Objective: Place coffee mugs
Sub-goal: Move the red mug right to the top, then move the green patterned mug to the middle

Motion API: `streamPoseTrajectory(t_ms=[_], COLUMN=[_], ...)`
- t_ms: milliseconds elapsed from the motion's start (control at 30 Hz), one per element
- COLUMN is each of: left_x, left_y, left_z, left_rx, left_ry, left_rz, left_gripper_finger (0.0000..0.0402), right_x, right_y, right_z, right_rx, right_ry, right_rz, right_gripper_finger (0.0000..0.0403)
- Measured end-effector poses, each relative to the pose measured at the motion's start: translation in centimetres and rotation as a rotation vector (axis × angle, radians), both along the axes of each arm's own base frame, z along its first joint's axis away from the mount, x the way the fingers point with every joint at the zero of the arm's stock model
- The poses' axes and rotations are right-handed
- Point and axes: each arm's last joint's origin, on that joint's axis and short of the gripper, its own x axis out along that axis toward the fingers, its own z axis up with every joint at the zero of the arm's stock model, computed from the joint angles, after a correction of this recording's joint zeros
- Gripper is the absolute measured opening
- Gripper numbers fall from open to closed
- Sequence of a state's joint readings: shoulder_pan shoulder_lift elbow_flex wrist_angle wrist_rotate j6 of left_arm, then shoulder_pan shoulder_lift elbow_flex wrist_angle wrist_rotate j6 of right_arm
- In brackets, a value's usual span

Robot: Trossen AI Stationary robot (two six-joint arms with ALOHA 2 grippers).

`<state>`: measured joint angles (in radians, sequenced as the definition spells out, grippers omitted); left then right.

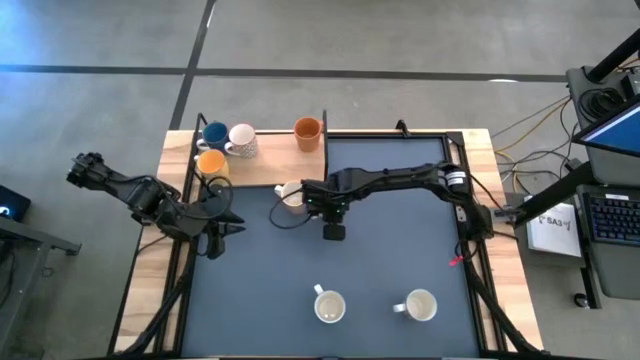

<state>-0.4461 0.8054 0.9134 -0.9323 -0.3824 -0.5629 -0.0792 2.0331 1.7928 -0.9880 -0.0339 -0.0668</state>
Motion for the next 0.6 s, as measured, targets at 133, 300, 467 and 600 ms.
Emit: streamPoseTrajectory(t_ms=[133,300,467,600], left_x=[0.0,0.0,0.0,0.0], left_y=[0.0,0.0,0.0,0.0], left_z=[0.0,0.0,0.0,0.0], left_rx=[0.000,-0.001,-0.001,-0.001], left_ry=[0.001,0.004,0.005,0.006], left_rz=[0.000,0.003,0.003,0.003], left_gripper_finger=[0.0073,0.0073,0.0073,0.0073], right_x=[0.2,-0.5,-2.0,-3.3], right_y=[0.0,0.6,4.0,7.7], right_z=[1.4,4.2,5.3,4.7], right_rx=[-0.003,0.003,0.145,0.205], right_ry=[-0.039,-0.067,-0.046,0.002], right_rz=[-0.003,-0.005,0.096,0.116], right_gripper_finger=[0.0073,0.0109,0.0112,0.0100])
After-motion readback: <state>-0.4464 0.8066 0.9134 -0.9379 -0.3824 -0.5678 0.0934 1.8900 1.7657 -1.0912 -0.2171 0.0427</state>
